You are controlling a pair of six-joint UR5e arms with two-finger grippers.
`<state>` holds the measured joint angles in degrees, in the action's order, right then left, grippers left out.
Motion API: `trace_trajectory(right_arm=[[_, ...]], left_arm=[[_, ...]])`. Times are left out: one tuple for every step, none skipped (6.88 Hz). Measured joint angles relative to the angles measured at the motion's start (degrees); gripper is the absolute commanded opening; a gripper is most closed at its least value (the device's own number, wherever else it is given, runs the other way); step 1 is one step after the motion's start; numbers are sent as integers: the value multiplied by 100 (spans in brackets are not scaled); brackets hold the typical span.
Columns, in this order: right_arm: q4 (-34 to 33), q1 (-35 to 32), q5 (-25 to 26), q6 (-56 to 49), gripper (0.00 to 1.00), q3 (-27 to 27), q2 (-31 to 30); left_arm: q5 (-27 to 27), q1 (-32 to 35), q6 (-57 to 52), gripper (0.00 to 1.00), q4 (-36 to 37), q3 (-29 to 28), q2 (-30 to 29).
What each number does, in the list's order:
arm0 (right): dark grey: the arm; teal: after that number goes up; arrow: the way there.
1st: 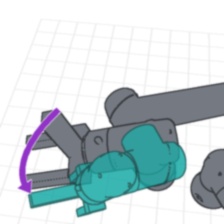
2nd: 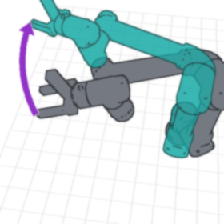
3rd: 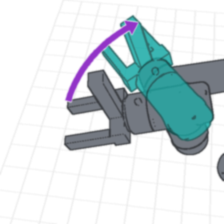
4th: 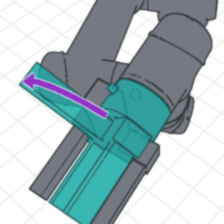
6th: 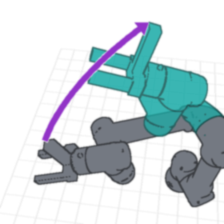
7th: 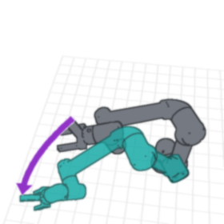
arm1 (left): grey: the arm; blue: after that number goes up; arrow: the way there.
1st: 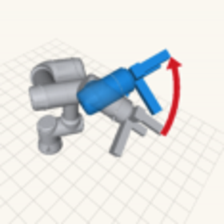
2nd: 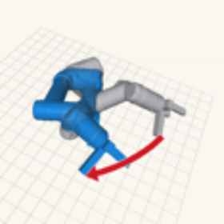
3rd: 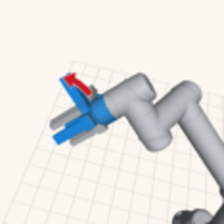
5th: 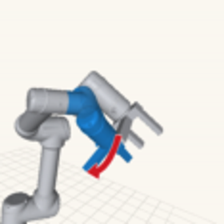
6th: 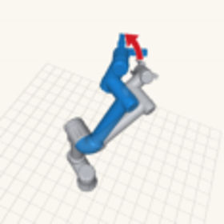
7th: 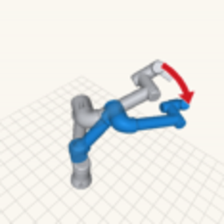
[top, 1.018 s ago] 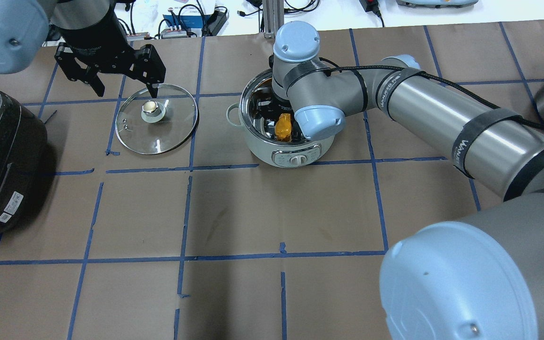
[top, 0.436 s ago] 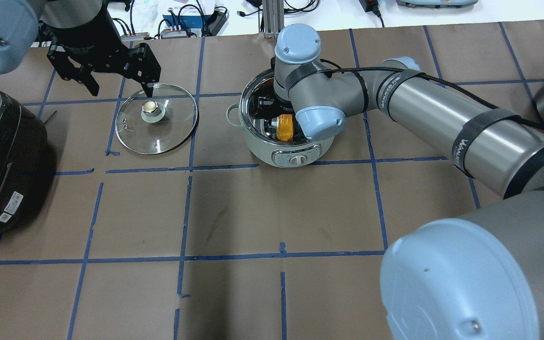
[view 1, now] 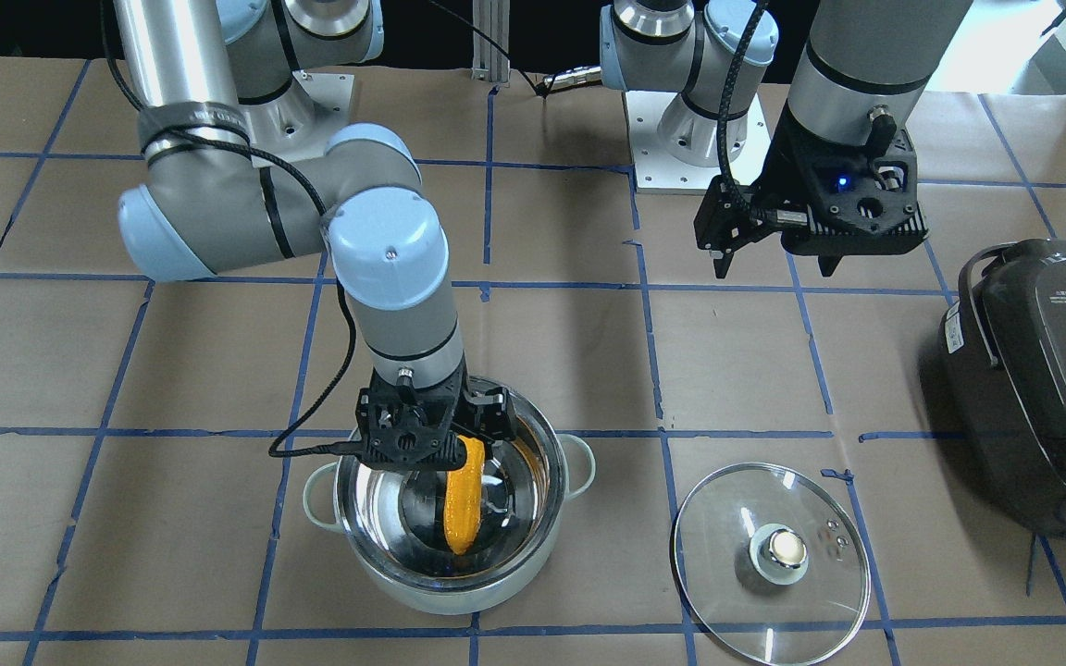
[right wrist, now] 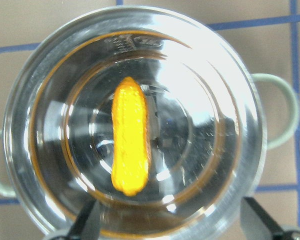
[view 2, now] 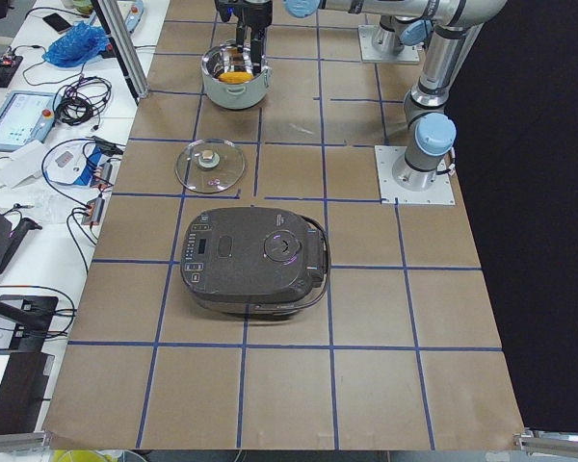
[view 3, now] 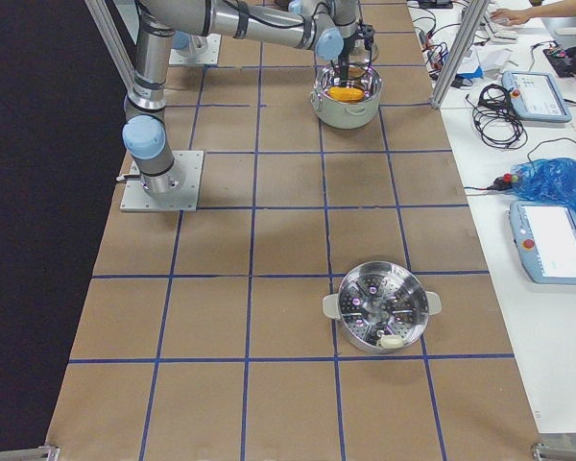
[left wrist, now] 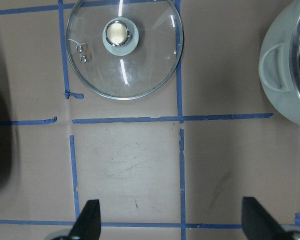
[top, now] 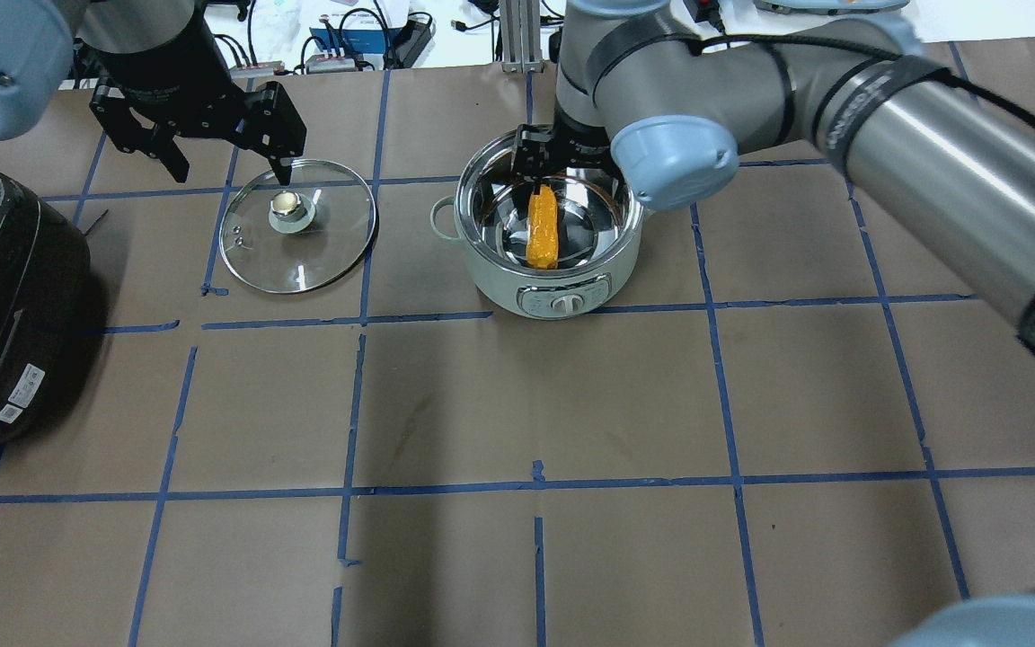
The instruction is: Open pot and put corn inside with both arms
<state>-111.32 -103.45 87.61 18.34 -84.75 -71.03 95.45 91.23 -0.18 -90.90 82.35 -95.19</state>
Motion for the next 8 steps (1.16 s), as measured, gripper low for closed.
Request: trace_trajectory(right_arm=[[795,314,-31,-159,94,5,-574],[1464,591,-23,-359,94,-12,-1061],[2078,846,15,-597,95,-44,-1461],[2541,1046,32,-738,95,-84,-1716],[2752,1133,86,-845,95,-161,-1869],[2801,1157,207,-948,95,-220,-1941],[2803,1153,316,-1016,95,-232,-1988],[2802,1140,356,-1053,96,-233,-2025]], left_arm=[[-5,0,2,100,2,0,-4],[-10,0,6,100,2,0,-6],[-10,0,8,100,2,1,-7],[-12,0,9,100,2,1,-8],[-15,0,9,100,2,3,-9],[-17,0,9,100,2,6,-9],[-26,0,9,100,4,20,-11],[-42,0,9,100,17,52,-15]])
